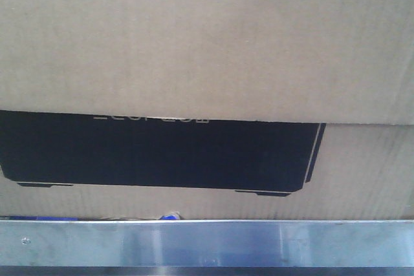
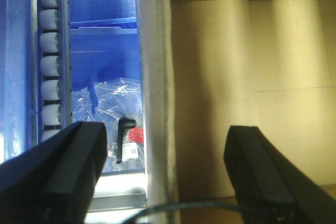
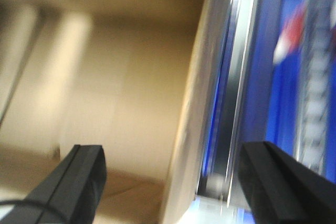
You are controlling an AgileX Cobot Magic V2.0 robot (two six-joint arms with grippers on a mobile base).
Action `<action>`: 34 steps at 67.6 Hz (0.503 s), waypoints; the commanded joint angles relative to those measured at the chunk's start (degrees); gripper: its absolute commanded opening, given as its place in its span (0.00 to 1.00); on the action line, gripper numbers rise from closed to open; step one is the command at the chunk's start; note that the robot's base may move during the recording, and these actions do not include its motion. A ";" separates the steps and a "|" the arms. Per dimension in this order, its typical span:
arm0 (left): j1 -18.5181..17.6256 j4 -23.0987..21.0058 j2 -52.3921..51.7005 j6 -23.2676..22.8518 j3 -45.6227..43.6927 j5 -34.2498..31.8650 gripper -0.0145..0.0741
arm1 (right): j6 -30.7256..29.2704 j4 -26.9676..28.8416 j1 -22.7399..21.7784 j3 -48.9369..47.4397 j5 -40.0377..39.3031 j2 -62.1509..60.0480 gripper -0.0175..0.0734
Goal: Grab box from left shelf to table start
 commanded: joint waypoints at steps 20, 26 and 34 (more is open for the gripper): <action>-0.58 -0.03 -0.93 -0.69 -1.94 -2.73 0.59 | 1.89 -3.74 0.18 -8.94 0.25 10.94 0.87; -0.58 -0.03 -0.93 -0.69 -1.94 -2.73 0.59 | 1.89 -4.17 1.01 -9.06 -0.12 12.07 0.87; -0.58 -0.03 -0.93 -0.69 -1.94 -2.73 0.59 | 3.30 -7.01 3.27 -9.43 -0.91 13.28 0.87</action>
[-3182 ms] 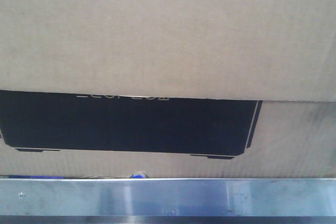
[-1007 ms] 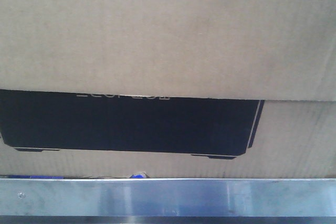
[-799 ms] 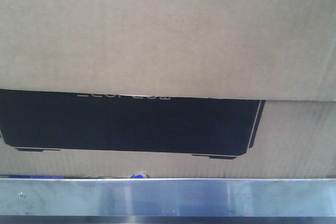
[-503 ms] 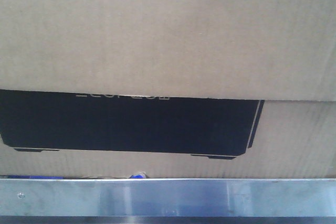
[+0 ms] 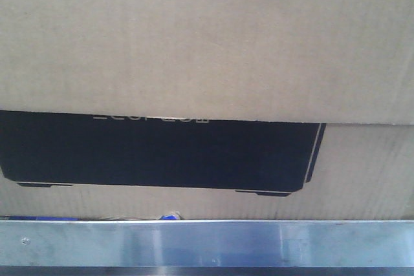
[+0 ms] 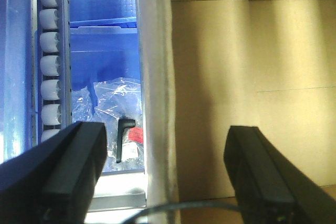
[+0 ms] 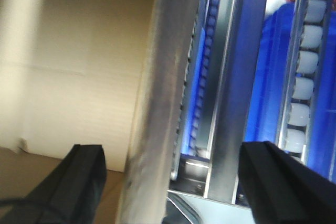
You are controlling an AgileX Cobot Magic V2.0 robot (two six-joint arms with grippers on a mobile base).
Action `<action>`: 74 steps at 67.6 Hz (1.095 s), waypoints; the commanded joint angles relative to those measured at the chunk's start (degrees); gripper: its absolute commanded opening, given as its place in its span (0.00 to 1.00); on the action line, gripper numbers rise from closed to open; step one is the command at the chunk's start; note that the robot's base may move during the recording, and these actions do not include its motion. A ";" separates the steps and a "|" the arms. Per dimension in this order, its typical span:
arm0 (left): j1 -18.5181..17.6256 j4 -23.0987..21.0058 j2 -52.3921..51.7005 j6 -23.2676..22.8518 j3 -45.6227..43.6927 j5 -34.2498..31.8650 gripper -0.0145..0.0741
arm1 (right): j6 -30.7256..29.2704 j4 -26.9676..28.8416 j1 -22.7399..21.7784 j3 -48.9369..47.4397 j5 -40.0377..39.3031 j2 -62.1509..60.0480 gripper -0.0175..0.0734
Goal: Grab box from left shelf to table start
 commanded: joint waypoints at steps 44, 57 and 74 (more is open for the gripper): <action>-0.58 -0.03 0.27 -0.57 -1.94 -3.98 0.44 | 8.28 -5.82 4.93 -2.39 -6.42 6.19 0.85; -0.58 -0.74 1.61 -0.57 -1.94 -3.88 0.19 | 8.28 -5.82 4.93 -2.39 -5.55 6.92 0.43; -0.58 -0.74 1.61 -0.34 -1.94 -3.95 0.05 | 8.28 -5.82 4.93 -2.39 -5.45 6.76 0.27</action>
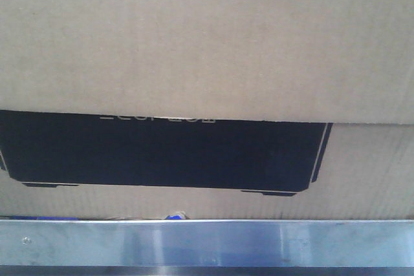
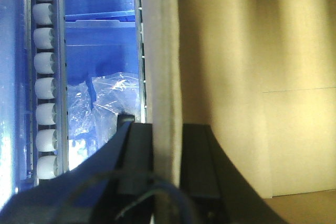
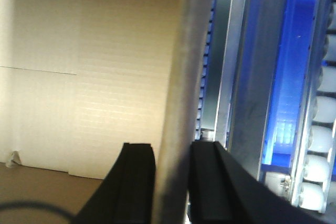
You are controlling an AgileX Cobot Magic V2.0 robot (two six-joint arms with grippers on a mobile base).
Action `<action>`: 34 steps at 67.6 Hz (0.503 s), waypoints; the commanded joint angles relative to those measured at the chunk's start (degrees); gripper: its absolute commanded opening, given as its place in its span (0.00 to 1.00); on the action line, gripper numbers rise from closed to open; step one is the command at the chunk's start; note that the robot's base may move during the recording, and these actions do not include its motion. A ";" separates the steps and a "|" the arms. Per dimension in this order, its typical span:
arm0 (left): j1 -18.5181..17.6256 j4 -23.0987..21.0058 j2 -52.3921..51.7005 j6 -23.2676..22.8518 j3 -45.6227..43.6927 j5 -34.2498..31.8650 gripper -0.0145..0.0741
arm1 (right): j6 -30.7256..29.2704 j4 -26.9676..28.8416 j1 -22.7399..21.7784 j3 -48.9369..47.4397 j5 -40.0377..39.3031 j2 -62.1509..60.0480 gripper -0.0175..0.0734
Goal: Grab box from left shelf to table start
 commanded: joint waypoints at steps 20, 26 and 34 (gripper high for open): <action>-0.35 -1.22 -3.63 -0.18 -1.94 -1.88 0.06 | -0.31 -1.24 -0.42 -1.86 -2.80 -4.49 0.27; -0.35 -2.88 -7.08 -0.33 -1.94 -1.88 0.06 | -0.31 -1.51 -0.42 -1.86 -3.87 -7.30 0.27; -0.35 -4.19 -11.31 -1.83 -1.94 -1.88 0.06 | -0.31 -1.51 -0.42 -1.86 -4.52 -10.90 0.27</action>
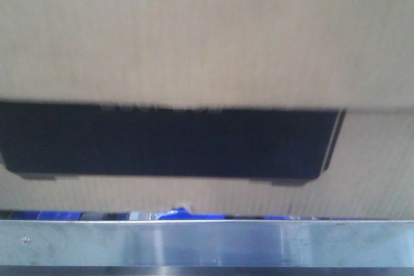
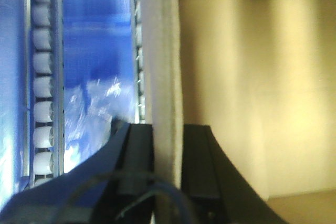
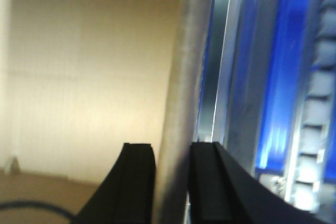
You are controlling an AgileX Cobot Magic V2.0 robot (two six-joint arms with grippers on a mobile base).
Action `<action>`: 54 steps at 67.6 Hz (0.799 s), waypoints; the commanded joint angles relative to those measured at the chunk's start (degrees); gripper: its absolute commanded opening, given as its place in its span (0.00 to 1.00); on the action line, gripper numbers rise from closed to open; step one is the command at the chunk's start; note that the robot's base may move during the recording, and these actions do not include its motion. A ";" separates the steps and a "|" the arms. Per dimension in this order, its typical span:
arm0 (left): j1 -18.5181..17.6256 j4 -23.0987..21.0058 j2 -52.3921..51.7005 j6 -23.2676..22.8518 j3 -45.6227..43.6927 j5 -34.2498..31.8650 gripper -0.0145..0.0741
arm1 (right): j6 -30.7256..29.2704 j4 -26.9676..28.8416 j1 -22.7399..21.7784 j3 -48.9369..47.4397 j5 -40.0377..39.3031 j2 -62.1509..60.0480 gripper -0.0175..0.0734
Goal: Grab box from left shelf to table start
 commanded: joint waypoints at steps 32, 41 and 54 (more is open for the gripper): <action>-0.35 -4.54 -22.91 -1.36 6.51 -4.17 0.06 | -1.79 2.24 -0.42 11.23 -5.28 -22.77 0.27; -0.35 -4.78 -27.40 -1.36 8.75 -3.82 0.06 | -2.35 5.96 -0.42 13.08 -6.33 -27.60 0.27; -0.35 -7.06 -34.03 -1.36 9.46 -3.33 0.06 | -4.45 13.93 -0.42 13.08 -7.35 -31.18 0.27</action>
